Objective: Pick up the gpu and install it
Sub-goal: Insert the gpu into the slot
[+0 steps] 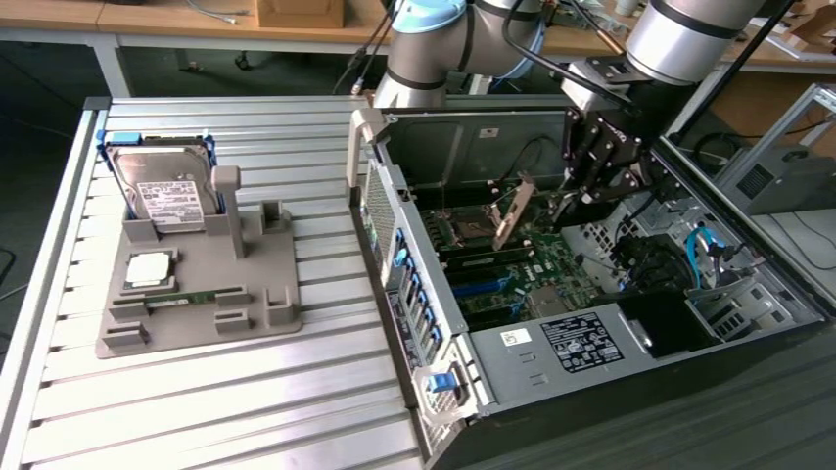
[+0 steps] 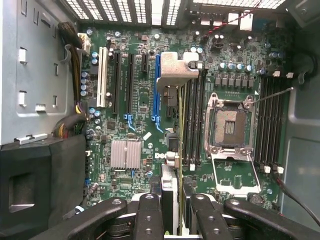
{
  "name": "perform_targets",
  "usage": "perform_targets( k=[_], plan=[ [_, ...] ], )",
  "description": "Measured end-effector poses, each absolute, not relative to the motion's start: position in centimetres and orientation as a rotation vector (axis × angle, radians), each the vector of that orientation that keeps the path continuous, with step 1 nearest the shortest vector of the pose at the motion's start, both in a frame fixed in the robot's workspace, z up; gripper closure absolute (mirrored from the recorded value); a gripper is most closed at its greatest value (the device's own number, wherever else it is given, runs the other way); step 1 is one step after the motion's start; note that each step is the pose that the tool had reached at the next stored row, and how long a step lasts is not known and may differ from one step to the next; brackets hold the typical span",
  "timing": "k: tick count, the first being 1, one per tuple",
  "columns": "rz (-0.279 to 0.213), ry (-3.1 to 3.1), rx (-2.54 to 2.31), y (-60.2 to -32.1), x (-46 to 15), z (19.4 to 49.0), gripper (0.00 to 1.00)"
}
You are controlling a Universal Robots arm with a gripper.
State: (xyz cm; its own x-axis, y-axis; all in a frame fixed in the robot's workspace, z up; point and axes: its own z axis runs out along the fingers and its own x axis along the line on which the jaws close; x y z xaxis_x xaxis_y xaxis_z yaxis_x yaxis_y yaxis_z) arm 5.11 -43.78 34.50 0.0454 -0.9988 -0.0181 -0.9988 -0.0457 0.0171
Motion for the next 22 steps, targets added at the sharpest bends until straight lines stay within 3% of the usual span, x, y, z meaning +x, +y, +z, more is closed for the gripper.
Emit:
perform_targets(
  k=[22],
  plan=[
    [0.039, 2.346, -2.086, -43.78, 5.1, 34.09, 0.73]
  ],
)
